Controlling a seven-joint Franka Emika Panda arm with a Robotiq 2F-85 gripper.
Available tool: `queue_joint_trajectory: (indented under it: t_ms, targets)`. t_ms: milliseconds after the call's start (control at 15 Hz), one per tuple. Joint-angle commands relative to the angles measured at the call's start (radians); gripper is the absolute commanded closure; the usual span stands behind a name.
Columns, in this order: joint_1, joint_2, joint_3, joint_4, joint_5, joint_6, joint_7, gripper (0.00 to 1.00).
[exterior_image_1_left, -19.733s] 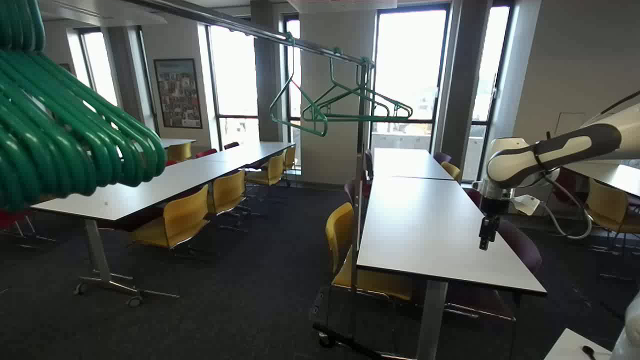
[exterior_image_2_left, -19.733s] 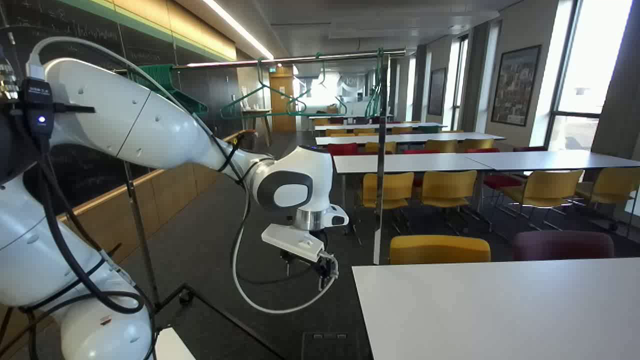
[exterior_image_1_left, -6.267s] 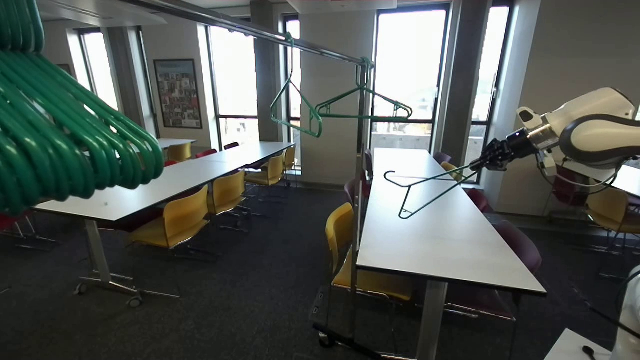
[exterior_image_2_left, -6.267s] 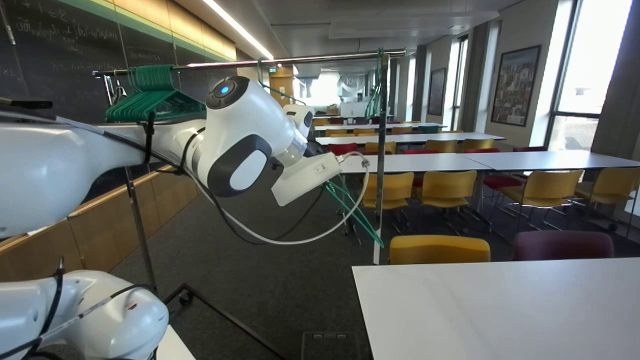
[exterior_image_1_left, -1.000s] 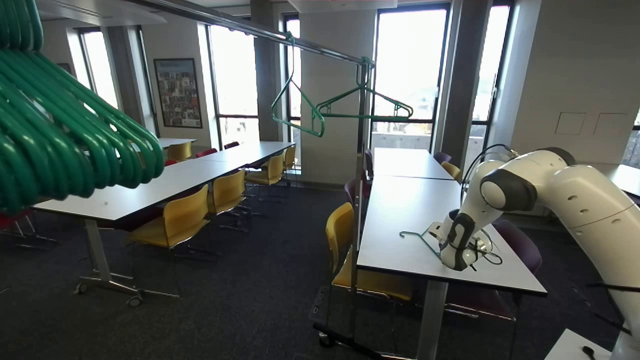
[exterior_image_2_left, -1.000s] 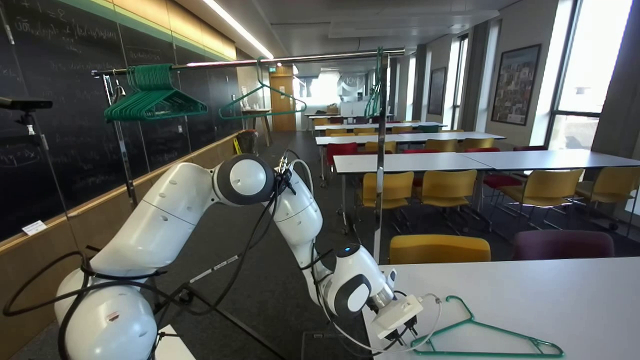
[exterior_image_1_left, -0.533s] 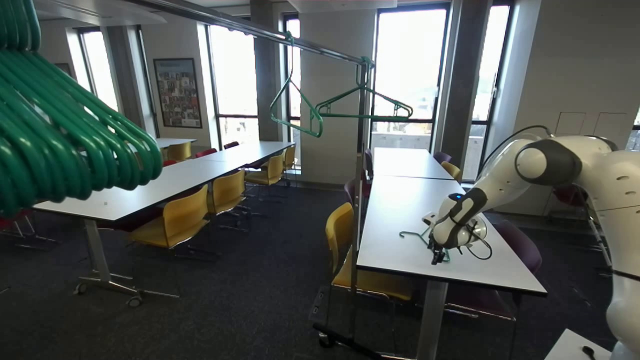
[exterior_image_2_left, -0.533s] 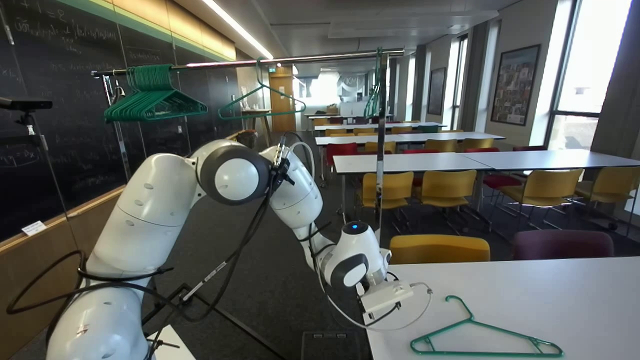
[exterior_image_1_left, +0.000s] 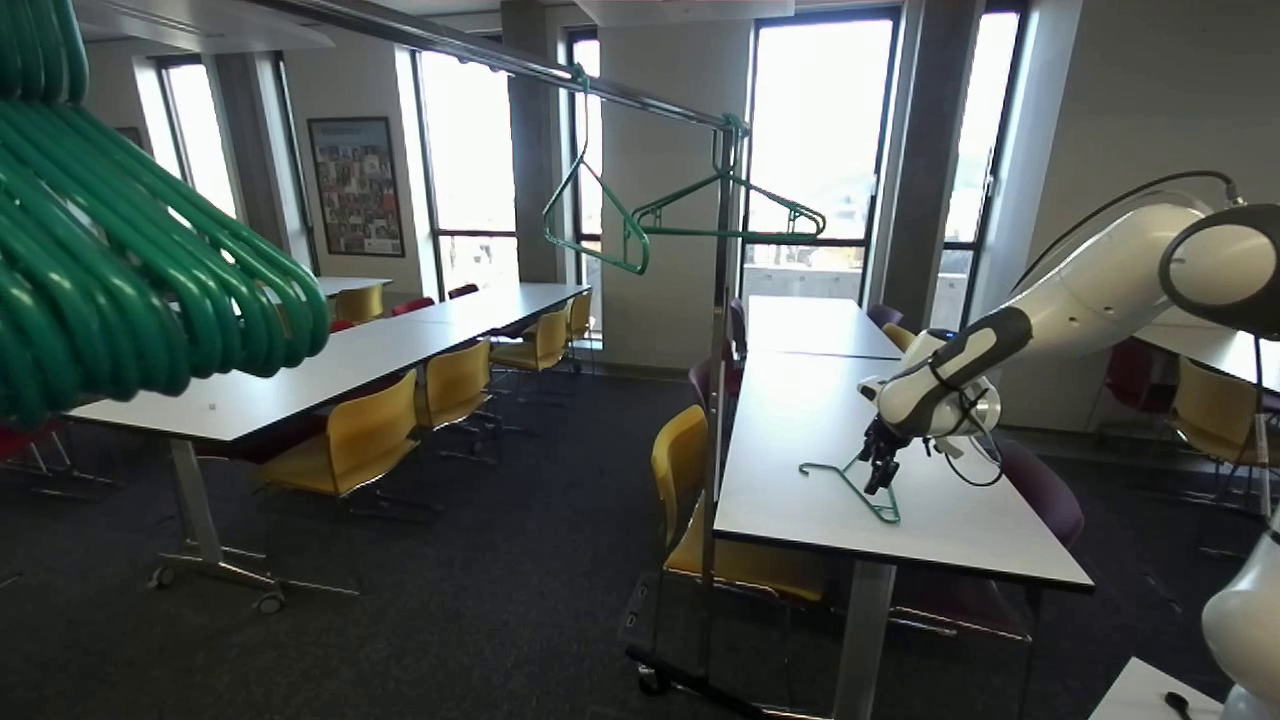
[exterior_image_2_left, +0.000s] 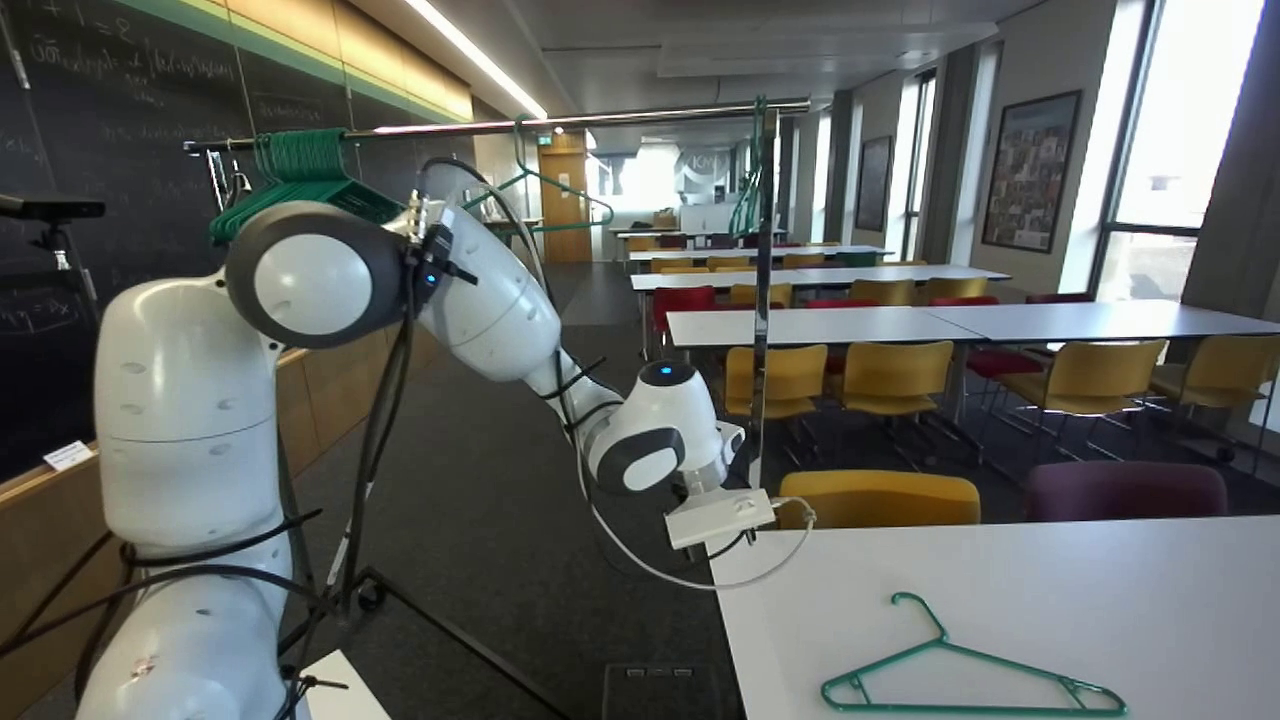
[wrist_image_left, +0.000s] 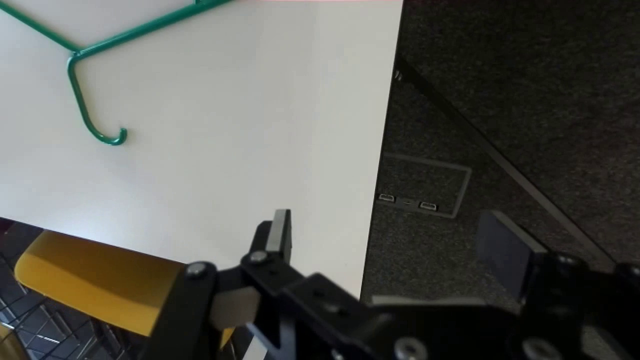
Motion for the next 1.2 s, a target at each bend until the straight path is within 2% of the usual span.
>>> queue_joint_trajectory:
  t_ms: [0, 267, 467, 667, 800, 933, 1067, 1133]
  targets:
    - [0.137, -0.193, -0.116, -0.142, -0.086, -0.015, 0.183, 0.0]
    - [0.225, -0.29, -0.16, -0.185, -0.211, -0.073, 0.431, 0.0]
    - [0.302, -0.334, -0.164, -0.191, -0.172, -0.159, 0.491, 0.0]
    - [0.395, -0.374, -0.178, -0.201, -0.058, -0.199, 0.439, 0.0]
    - [0.468, -0.41, -0.199, -0.214, 0.065, -0.211, 0.357, 0.0]
    - [0.555, -0.456, -0.238, -0.23, 0.223, -0.212, 0.21, 0.0]
    - [0.606, -0.495, -0.272, -0.244, 0.3, -0.209, 0.066, 0.0]
    - [0.57, -0.404, -0.236, -0.198, 0.232, -0.183, 0.191, 0.0]
